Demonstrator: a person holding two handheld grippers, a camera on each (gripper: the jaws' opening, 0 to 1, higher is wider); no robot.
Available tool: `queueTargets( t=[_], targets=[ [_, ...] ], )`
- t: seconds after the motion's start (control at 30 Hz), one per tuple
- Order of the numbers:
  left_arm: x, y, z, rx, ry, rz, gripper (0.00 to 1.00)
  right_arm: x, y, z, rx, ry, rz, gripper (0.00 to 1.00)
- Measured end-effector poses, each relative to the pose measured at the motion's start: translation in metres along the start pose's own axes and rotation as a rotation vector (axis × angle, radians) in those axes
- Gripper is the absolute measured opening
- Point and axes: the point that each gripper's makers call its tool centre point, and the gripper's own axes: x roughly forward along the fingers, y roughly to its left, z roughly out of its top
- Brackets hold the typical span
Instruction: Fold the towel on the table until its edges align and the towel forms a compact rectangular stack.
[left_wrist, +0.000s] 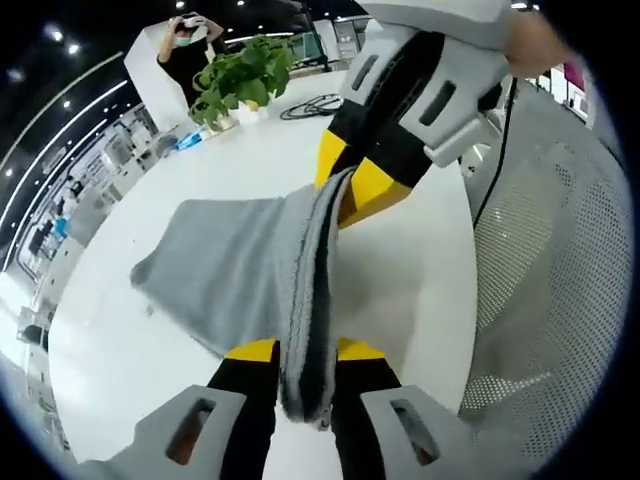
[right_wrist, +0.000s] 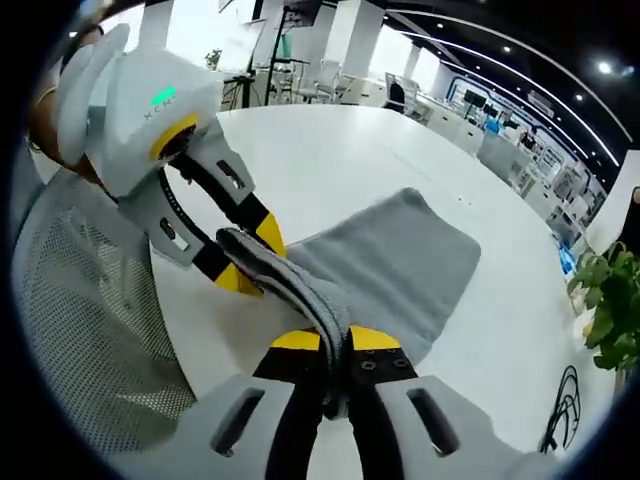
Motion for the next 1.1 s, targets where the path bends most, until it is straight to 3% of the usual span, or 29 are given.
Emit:
queueTargets(
  t=[0.17,0.3,0.63,1.1],
  targets=[
    [-0.001,0.001,0.0,-0.031,-0.019,-0.023,0.1,-0.001,0.001,-0.001,0.006,-0.001,0.004,0.05],
    [-0.002,-0.001,0.003,-0.121,-0.067,-0.057,0.1,-0.002,0.001,-0.004,0.002,0.002,0.007,0.05],
    [-0.026,-0.012,0.016,-0.144,-0.091,-0.13,0.09,-0.013,0.016,-0.012,0.013,0.001,0.065,0.05],
    [-0.056,-0.031,0.022,-0.178,-0.124,-0.165,0.08,-0.039,0.041,-0.013,0.073,-0.036,0.111,0.05]
  ],
)
